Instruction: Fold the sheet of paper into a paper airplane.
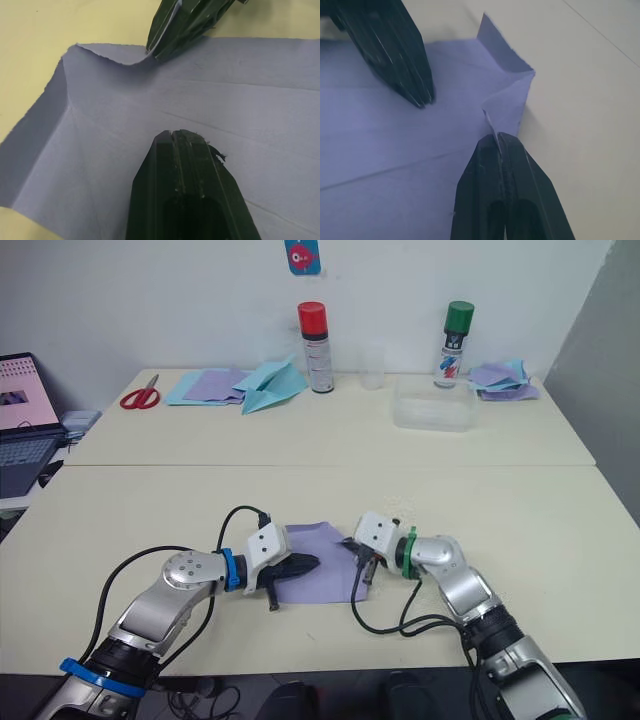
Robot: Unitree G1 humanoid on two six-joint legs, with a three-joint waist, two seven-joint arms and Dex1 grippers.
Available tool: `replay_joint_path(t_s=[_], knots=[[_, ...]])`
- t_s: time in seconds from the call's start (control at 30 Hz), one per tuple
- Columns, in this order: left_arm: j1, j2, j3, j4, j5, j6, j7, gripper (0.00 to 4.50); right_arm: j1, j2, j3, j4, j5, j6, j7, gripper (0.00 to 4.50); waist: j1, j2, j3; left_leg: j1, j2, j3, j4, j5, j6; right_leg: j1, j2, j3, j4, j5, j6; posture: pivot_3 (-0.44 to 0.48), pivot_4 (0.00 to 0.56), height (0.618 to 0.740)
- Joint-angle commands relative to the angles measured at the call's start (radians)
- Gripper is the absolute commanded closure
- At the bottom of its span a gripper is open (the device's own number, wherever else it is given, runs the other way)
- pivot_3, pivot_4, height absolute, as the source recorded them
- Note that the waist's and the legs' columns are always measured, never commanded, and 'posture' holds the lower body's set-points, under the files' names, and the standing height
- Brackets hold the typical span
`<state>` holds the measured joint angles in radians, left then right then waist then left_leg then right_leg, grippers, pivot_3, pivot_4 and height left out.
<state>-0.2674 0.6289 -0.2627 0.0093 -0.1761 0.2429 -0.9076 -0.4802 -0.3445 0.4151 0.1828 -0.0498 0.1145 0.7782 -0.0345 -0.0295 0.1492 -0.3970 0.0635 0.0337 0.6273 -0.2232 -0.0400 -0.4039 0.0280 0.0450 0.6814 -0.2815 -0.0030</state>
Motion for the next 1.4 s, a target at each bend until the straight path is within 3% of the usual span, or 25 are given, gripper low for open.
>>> replay_joint_path(t_s=[0.03,0.23,0.57,0.83,1.37,1.4], knots=[[0.032,0.027,-0.007,0.080,0.074,0.045,0.030,4.50,-0.018,0.011,0.009,0.017,-0.033,-0.017,-0.006,4.47,0.000,0.000,0.000,0.000,0.000,0.000,0.000,0.000,0.000,0.000,0.000,0.000,0.000,0.000,0.000,0.000,0.150,0.740],[0.033,0.024,-0.004,0.075,0.071,0.046,0.034,4.50,-0.064,0.040,-0.001,0.068,-0.071,0.009,-0.028,4.47,0.000,0.000,0.000,0.000,0.000,0.000,0.000,0.000,0.000,0.000,0.000,0.000,0.000,0.001,-0.001,0.000,0.150,0.740],[0.027,0.026,0.009,0.072,0.059,0.046,0.031,4.50,-0.072,0.046,0.035,0.069,-0.070,0.059,0.072,4.47,0.000,0.000,0.000,0.000,0.000,0.000,0.000,0.000,0.000,0.000,0.001,0.000,0.000,0.001,-0.001,0.000,0.150,0.740],[-0.120,-0.071,0.152,0.041,-0.143,0.204,0.018,4.50,-0.096,0.039,0.036,0.101,-0.095,0.077,0.068,4.47,0.001,-0.001,0.001,-0.002,0.001,-0.001,0.000,0.000,0.000,-0.001,0.004,-0.001,0.001,0.001,-0.001,0.000,0.150,0.740],[-0.297,-0.241,0.011,0.349,0.050,0.047,0.019,4.50,-0.082,0.034,0.035,0.063,-0.097,0.086,0.078,4.47,-0.001,-0.002,0.001,-0.003,0.000,0.000,0.001,0.000,0.000,-0.001,0.005,0.000,0.000,0.001,-0.001,0.000,0.150,0.740],[-0.304,-0.242,0.001,0.364,0.067,0.042,0.016,4.50,-0.079,0.031,0.036,0.053,-0.092,0.091,0.088,4.30,-0.001,-0.002,0.002,-0.003,0.000,0.000,0.001,0.000,0.000,-0.001,0.005,0.000,0.000,0.001,-0.001,0.000,0.150,0.740]])
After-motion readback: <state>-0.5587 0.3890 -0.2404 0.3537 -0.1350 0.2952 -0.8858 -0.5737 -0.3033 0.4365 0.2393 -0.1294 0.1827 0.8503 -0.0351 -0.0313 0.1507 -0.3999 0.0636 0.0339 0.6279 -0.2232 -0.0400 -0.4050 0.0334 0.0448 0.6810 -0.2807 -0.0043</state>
